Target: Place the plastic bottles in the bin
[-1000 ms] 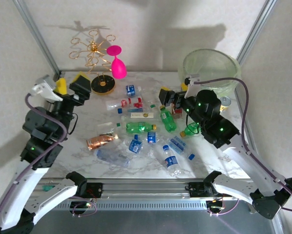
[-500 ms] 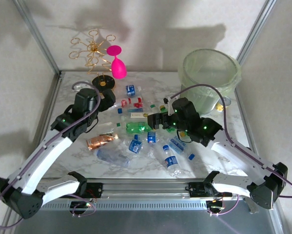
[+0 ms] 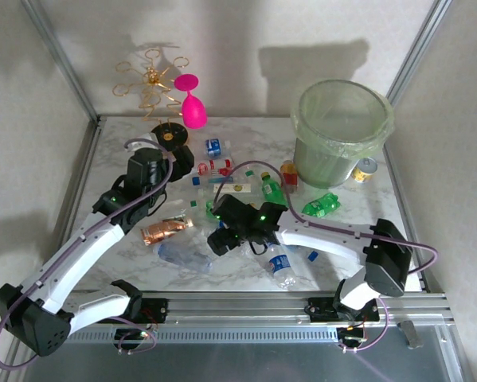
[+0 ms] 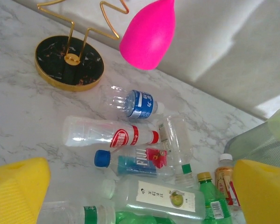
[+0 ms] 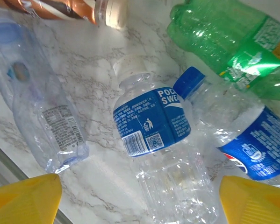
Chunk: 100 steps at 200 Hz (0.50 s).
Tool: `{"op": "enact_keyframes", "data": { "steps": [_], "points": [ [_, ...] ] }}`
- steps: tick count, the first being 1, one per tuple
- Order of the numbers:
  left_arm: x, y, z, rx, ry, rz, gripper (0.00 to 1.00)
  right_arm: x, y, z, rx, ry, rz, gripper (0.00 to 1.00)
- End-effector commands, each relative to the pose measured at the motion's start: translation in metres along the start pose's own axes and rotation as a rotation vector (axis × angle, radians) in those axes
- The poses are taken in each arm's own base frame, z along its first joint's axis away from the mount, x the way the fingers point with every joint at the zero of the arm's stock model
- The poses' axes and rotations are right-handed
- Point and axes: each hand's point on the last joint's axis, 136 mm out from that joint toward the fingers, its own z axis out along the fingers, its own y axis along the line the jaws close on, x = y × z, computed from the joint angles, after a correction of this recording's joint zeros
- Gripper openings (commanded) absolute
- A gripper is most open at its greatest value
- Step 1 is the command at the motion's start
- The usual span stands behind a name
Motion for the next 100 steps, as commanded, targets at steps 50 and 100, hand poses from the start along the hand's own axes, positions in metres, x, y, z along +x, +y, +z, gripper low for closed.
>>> {"op": "enact_keyframes", "data": {
  "steps": [50, 100],
  "points": [
    [0.001, -0.007, -0.004, 0.072, -0.012, -0.009, 0.99, 0.028, -0.005, 0.042, 0.055, 0.174, -0.107, 0.78],
    [0.000, -0.009, -0.008, 0.087, -0.017, -0.013, 0.99, 0.035, -0.015, 0.048, 0.097, 0.253, -0.212, 0.78]
  ]
}}
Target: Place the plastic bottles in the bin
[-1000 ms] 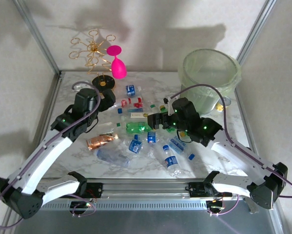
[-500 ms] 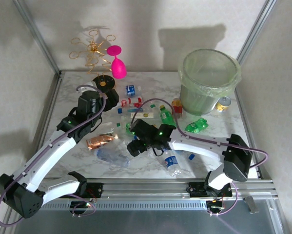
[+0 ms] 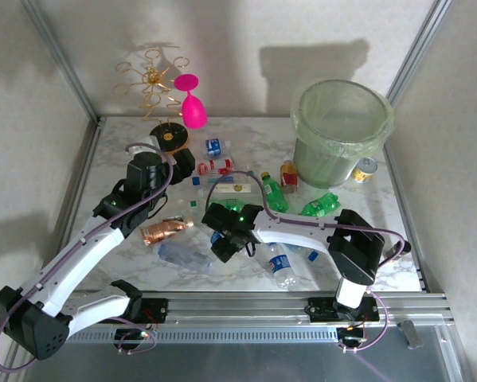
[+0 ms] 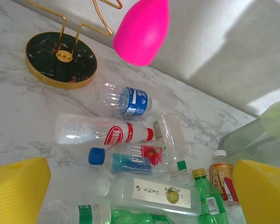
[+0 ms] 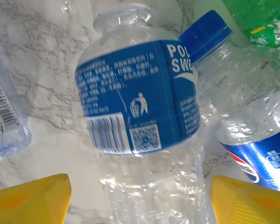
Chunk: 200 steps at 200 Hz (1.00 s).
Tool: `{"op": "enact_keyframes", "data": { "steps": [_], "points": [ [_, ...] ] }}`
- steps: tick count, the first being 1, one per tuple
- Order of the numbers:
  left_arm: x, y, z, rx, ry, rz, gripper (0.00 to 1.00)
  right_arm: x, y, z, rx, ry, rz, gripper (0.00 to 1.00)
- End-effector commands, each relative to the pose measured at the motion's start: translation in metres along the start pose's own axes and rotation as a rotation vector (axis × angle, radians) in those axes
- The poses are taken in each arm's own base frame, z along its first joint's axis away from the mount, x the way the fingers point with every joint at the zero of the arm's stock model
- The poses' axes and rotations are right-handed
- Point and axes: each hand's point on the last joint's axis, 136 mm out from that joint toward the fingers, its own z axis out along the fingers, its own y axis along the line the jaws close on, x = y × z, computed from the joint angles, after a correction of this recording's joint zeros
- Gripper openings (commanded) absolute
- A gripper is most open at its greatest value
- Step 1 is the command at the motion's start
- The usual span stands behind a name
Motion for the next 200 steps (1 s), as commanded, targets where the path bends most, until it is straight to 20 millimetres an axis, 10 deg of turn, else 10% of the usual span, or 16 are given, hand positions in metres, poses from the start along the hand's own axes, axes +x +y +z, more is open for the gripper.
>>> {"op": "enact_keyframes", "data": {
  "steps": [1, 73, 200],
  "points": [
    [-0.003, -0.005, -0.005, 0.042, -0.012, -0.002, 0.99, 0.001, -0.001, 0.002, 0.004, 0.046, -0.072, 0.78],
    [-0.003, 0.002, -0.006, 0.014, -0.026, -0.008, 0.99, 0.005, -0.001, 0.025, -0.034, 0.120, -0.129, 0.65],
    [-0.006, 0.005, -0.007, -0.003, -0.044, -0.028, 0.99, -0.001, 0.014, 0.047, -0.095, 0.119, -0.079, 0.71]
  ]
}}
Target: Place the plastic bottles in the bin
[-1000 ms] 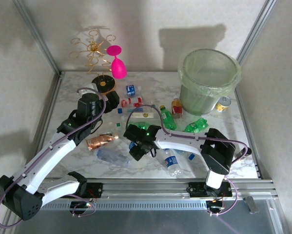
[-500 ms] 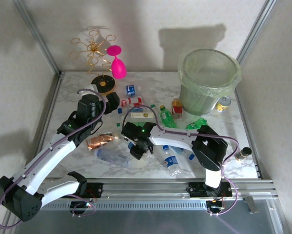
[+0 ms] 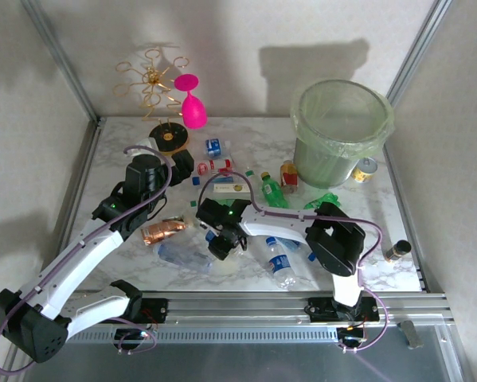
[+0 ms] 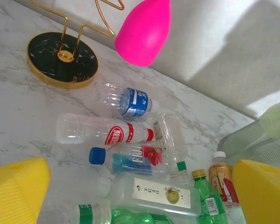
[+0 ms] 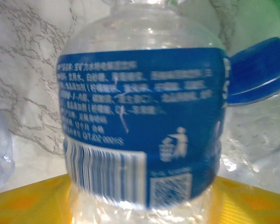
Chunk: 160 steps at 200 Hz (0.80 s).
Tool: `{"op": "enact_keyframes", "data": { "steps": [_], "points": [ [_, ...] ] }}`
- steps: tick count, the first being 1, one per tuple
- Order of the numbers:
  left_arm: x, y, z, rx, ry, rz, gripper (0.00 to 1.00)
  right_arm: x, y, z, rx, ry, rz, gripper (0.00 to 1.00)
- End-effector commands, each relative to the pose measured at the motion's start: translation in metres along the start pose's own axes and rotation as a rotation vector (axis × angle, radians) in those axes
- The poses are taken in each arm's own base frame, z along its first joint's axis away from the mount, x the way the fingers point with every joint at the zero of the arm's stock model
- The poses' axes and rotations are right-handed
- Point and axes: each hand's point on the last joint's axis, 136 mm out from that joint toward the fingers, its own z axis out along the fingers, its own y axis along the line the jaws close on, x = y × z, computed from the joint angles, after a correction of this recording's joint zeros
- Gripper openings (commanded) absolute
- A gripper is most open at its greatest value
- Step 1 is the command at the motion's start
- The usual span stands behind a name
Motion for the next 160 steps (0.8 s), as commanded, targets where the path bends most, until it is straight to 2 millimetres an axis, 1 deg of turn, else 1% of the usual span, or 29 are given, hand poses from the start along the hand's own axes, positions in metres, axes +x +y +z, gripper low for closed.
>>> {"op": "enact_keyframes", "data": {
  "steps": [1, 10, 24, 53, 59, 73, 90, 105, 126, 127, 141, 160],
  "points": [
    [-0.007, 0.002, -0.005, -0.002, -0.032, -0.016, 0.99, 0.006, 0.008, 0.013, -0.040, 0.042, 0.007, 0.71],
    [-0.008, 0.002, -0.005, -0.004, -0.036, -0.016, 0.99, 0.005, 0.008, 0.013, -0.041, 0.040, 0.008, 0.70],
    [-0.009, 0.002, -0.006, -0.001, -0.038, -0.017, 0.99, 0.004, 0.007, 0.012, -0.039, 0.036, 0.008, 0.67],
    [-0.010, 0.001, -0.007, -0.001, -0.043, -0.015, 1.00, 0.004, 0.007, 0.010, -0.039, 0.032, 0.009, 0.50],
    [-0.011, 0.001, -0.007, -0.002, -0.045, -0.015, 1.00, 0.003, 0.007, 0.008, -0.040, 0.027, 0.009, 0.47],
    [-0.011, 0.002, -0.007, -0.003, -0.046, -0.015, 0.99, 0.001, 0.007, 0.001, -0.044, 0.008, 0.011, 0.44],
    [-0.012, 0.002, -0.008, -0.009, -0.050, -0.016, 1.00, -0.002, 0.007, -0.012, -0.047, -0.022, 0.015, 0.38],
    [-0.016, 0.001, -0.011, -0.006, -0.054, -0.030, 1.00, -0.007, 0.007, -0.028, -0.058, -0.064, 0.015, 0.37],
    [-0.027, -0.005, -0.024, 0.030, -0.083, -0.047, 1.00, -0.016, 0.012, -0.058, -0.087, -0.157, 0.010, 0.34],
    [-0.028, -0.005, -0.024, 0.030, -0.086, -0.048, 1.00, -0.017, 0.012, -0.062, -0.089, -0.171, 0.010, 0.34],
    [-0.039, -0.007, -0.035, 0.040, -0.112, -0.054, 1.00, -0.025, 0.011, -0.087, -0.098, -0.251, 0.019, 0.33],
    [-0.050, -0.014, -0.048, 0.074, -0.137, -0.070, 0.99, -0.038, 0.003, -0.125, -0.073, -0.374, 0.045, 0.31]
  ]
}}
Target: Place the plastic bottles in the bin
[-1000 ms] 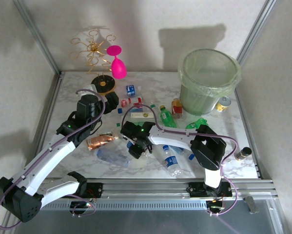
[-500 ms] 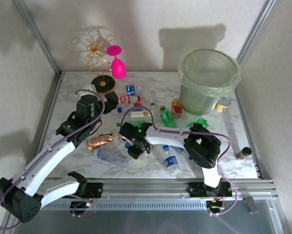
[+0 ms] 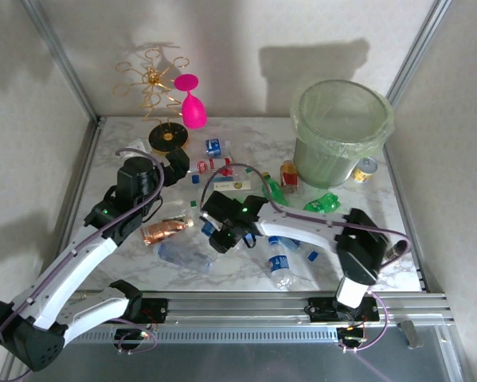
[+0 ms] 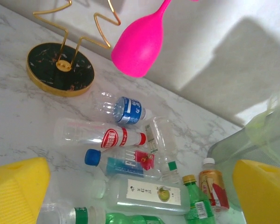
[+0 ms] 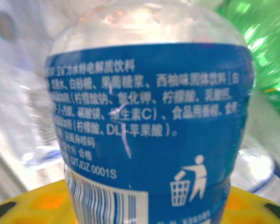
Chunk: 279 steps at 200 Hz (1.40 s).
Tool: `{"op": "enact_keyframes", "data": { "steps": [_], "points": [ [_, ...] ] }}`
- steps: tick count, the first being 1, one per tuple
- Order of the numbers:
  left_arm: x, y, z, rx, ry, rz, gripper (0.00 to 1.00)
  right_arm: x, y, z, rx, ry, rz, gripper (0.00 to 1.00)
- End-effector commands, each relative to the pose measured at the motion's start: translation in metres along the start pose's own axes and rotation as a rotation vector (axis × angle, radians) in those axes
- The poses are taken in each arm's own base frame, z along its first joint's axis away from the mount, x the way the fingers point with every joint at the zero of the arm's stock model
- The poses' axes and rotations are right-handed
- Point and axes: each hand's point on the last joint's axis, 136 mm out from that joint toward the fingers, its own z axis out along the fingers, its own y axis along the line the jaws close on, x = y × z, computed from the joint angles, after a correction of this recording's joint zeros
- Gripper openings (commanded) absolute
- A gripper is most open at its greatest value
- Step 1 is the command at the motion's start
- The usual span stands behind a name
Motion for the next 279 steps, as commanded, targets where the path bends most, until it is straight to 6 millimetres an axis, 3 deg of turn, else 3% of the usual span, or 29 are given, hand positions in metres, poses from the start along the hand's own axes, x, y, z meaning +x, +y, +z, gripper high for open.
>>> {"op": "enact_keyframes", "data": {
  "steps": [1, 36, 69, 86, 115, 118, 142, 189, 221, 255, 279],
  "points": [
    [-0.033, -0.013, -0.023, 0.043, -0.081, -0.037, 1.00, -0.028, -0.002, -0.046, 0.007, -0.173, 0.029, 0.31],
    [-0.048, -0.046, -0.041, 0.200, -0.097, -0.033, 0.99, -0.064, -0.032, -0.124, 0.083, -0.421, 0.119, 0.28],
    [-0.057, -0.079, -0.043, 0.290, -0.091, 0.019, 0.99, -0.072, -0.102, -0.190, 0.217, -0.590, 0.294, 0.14],
    [-0.059, -0.093, -0.041, 0.318, -0.096, 0.034, 0.99, -0.072, -0.132, -0.223, 0.270, -0.677, 0.364, 0.14],
    [-0.047, -0.103, -0.025, 0.336, -0.071, 0.040, 0.99, -0.075, -0.173, -0.276, 0.337, -0.821, 0.441, 0.18],
    [-0.045, -0.103, -0.023, 0.334, -0.066, 0.041, 0.99, -0.074, -0.184, -0.285, 0.360, -0.840, 0.463, 0.18],
    [-0.021, -0.097, -0.001, 0.301, -0.009, 0.044, 0.99, -0.076, -0.226, -0.312, 0.447, -0.879, 0.536, 0.17],
    [0.015, -0.086, 0.022, 0.274, 0.076, 0.042, 1.00, -0.056, -0.328, -0.319, 0.567, -0.807, 0.765, 0.14],
    [0.024, -0.089, 0.026, 0.294, 0.103, 0.033, 0.99, -0.043, -0.387, -0.298, 0.572, -0.716, 0.894, 0.12],
    [0.027, -0.089, 0.027, 0.305, 0.112, 0.026, 1.00, -0.029, -0.424, -0.260, 0.560, -0.578, 0.959, 0.12],
    [0.029, -0.091, 0.027, 0.312, 0.121, 0.020, 1.00, -0.018, -0.439, -0.231, 0.567, -0.497, 1.002, 0.13]
  ]
}}
